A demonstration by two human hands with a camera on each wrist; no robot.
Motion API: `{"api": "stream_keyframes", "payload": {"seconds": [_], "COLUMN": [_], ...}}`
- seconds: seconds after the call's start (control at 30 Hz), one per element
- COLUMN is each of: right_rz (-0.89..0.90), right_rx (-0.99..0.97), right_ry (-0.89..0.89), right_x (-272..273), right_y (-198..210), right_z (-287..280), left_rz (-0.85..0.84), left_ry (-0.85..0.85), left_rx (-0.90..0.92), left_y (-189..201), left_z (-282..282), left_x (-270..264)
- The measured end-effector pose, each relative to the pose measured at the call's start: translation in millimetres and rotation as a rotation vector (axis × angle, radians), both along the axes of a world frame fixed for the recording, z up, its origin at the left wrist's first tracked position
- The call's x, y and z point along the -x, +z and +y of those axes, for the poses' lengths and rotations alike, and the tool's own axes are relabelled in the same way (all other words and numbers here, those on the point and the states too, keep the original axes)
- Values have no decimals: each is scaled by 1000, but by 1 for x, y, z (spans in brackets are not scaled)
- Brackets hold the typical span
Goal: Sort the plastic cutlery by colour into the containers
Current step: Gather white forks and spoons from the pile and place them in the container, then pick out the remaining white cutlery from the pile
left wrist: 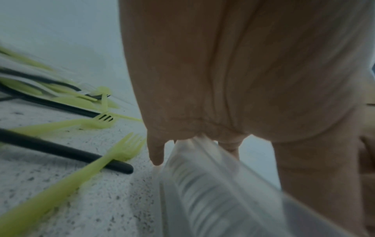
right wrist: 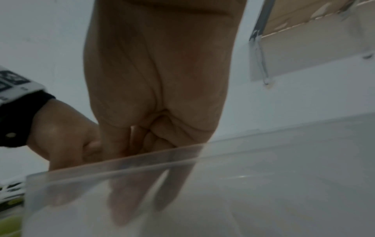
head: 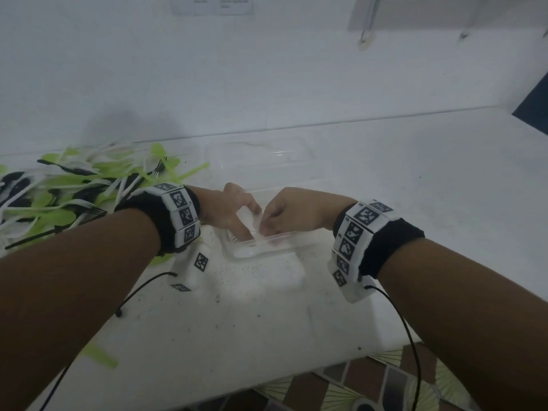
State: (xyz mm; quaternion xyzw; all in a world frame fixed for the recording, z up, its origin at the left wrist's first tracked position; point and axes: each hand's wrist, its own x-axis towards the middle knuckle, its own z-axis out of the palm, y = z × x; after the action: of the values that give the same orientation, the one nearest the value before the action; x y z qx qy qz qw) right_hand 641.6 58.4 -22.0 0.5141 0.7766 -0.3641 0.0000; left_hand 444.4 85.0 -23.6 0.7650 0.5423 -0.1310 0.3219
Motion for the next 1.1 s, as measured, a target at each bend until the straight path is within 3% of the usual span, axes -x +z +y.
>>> {"api": "stream_keyframes", "payload": {"seconds": [0.07, 0.13, 0.23, 0.6, 0.7, 0.77, 0.83, 0.9, 0.97, 1.1], "right_rz": [-47, -236, -393, -392, -384, -327, -198, -35, 148, 343], "right_rx": [-77, -160, -104, -79, -148, -285, -399, -402, -328, -153], "right_ry": [-85, -139, -221, -327, -353, -372, -378, -367, -364, -274], "right_x": [-13, -29, -45, -26, -24, -19, -9, 8, 31, 88], "right_y": [2, 5, 3, -1, -3, 1, 9, 21, 30, 42], "right_z": [0, 0, -3, -5, -7, -7, -4, 0, 4, 6], "left_rz": [27, 36, 33, 34, -123, -361, -487, -413, -313, -99], "left_ry": [-16, -18, -24, -19, 73, 197, 287, 304, 326, 397], "left_rx": [-30, -38, -40, -43, -3, -71, -265, -470, -551, -444], "left_y": [-2, -2, -1, -7, -3, 1, 8, 20, 34, 53], "left_z": [0, -1, -2, 5, -1, -5, -9, -13, -17, -35], "left_x": [-2, -2, -1, 3, 6, 8, 18, 40, 70, 132]}}
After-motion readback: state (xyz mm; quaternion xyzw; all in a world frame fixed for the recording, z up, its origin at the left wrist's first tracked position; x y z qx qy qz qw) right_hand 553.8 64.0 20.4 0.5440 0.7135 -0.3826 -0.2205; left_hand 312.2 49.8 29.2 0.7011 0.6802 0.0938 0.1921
